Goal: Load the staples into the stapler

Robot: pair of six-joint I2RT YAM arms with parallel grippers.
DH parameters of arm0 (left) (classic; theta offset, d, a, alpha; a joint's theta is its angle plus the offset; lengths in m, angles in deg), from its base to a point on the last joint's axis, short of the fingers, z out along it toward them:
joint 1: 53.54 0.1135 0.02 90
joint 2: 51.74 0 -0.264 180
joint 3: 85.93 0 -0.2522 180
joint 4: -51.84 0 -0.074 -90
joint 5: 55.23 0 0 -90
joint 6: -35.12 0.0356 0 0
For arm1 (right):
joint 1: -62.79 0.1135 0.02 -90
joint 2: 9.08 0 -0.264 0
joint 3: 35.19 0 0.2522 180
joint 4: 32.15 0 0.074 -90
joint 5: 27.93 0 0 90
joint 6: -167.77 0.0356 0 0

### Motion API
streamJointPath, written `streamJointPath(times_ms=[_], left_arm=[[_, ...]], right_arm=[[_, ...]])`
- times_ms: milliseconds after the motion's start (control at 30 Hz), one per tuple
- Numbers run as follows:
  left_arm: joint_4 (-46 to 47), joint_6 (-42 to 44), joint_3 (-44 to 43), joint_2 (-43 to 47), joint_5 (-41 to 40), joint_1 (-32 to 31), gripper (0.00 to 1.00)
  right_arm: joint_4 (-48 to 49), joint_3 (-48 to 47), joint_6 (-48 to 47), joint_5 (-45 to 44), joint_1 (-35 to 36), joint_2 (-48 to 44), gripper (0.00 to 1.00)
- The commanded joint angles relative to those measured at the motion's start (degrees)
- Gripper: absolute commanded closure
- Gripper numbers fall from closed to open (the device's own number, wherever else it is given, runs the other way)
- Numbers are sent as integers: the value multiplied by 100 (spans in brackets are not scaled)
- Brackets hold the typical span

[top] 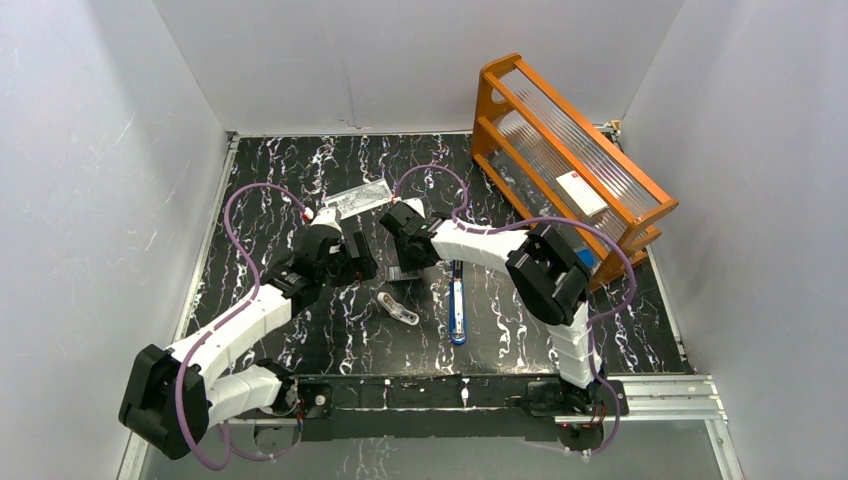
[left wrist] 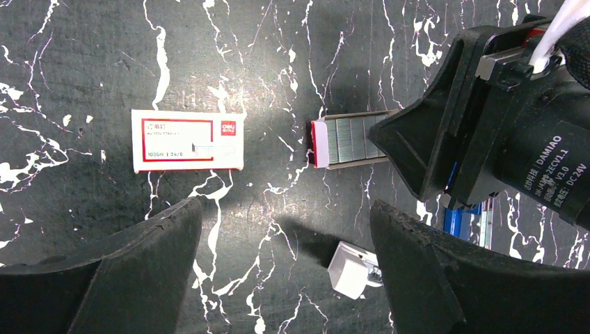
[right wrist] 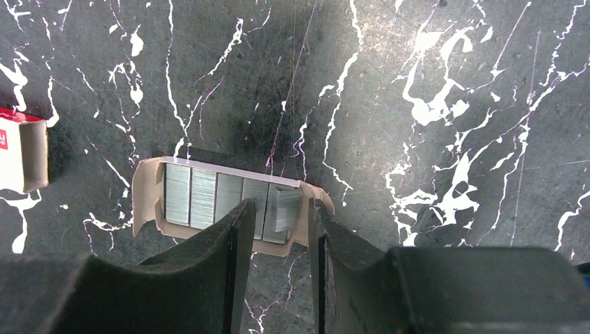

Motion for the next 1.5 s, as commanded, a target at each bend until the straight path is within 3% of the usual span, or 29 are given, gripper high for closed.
streamJointPath(times_ms=[0, 267, 667, 1067, 1467], left_arm=[[83, 37, 24, 9, -74, 12, 13], [67, 36, 28, 36, -84, 12, 13], [58, 34, 28, 36, -84, 12, 13], [75, 36, 20, 27, -76, 12, 13], [78, 51, 13, 8, -75, 12, 13]], right_arm=[[-71, -182, 12, -56, -15, 40, 58], [326, 132, 199, 444, -164, -86, 63], [683, 639, 556, 969, -361, -336, 59], [900, 694, 596, 876, -440, -522, 75], [1222, 914, 524, 903, -441, -991, 76]])
